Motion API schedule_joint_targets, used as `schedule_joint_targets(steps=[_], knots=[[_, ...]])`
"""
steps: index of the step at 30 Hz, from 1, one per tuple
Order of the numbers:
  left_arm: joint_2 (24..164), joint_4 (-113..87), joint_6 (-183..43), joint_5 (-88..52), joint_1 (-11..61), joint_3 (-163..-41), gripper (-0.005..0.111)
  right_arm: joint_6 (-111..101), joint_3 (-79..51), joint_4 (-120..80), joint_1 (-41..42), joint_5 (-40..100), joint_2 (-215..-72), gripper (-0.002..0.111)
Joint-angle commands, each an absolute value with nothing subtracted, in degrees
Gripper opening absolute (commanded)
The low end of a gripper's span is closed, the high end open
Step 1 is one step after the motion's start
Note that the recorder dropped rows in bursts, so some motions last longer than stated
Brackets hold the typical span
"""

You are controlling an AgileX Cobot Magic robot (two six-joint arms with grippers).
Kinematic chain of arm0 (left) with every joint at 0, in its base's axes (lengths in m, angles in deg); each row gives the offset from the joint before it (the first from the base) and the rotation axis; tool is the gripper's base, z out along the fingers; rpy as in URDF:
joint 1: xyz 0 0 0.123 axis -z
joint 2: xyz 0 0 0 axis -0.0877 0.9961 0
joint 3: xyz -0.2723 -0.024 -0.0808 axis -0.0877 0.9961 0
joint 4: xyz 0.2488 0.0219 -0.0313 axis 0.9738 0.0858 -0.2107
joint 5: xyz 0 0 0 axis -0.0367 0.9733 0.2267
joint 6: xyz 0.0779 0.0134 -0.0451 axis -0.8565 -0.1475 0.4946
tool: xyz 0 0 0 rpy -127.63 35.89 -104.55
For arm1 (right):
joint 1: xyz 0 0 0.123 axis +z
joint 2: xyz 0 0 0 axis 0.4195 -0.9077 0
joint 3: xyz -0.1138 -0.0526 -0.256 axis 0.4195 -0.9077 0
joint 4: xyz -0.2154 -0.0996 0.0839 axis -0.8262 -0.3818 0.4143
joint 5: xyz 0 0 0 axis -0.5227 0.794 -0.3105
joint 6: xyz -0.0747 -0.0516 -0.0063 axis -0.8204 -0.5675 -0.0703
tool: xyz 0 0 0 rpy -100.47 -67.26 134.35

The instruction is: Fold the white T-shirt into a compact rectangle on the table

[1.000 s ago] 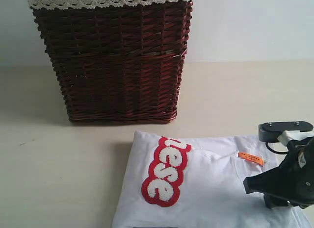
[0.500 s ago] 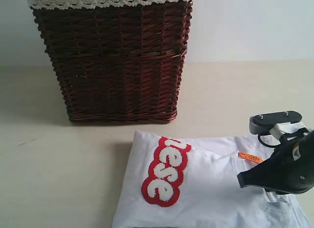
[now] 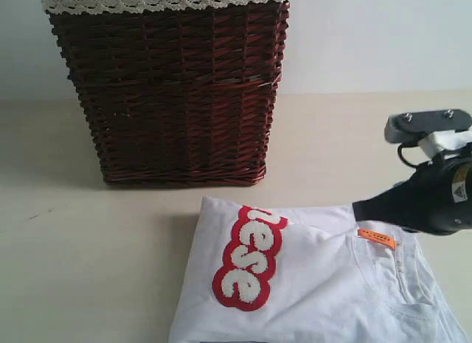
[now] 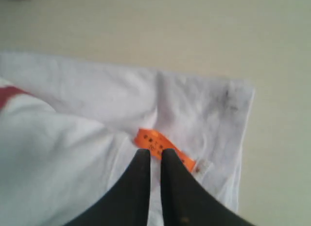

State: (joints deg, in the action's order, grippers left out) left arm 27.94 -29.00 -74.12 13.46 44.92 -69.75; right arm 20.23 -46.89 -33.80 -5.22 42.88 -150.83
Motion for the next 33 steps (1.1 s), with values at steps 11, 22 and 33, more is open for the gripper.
schedule_joint_targets(steps=[11,22,33], knots=[[24.26,-29.28,-71.48,3.95,44.94,-64.75,0.0,21.99,-63.36,-31.45,-5.47,26.94,-88.97,0.0],[24.26,-30.2,-71.48,3.71,44.94,-64.75,0.0,21.75,-63.36,-31.45,-5.47,28.05,-71.7,0.0],[24.26,-30.2,-71.48,3.71,44.94,-64.75,0.0,21.75,-63.36,-31.45,-5.47,30.55,-71.7,0.0]])
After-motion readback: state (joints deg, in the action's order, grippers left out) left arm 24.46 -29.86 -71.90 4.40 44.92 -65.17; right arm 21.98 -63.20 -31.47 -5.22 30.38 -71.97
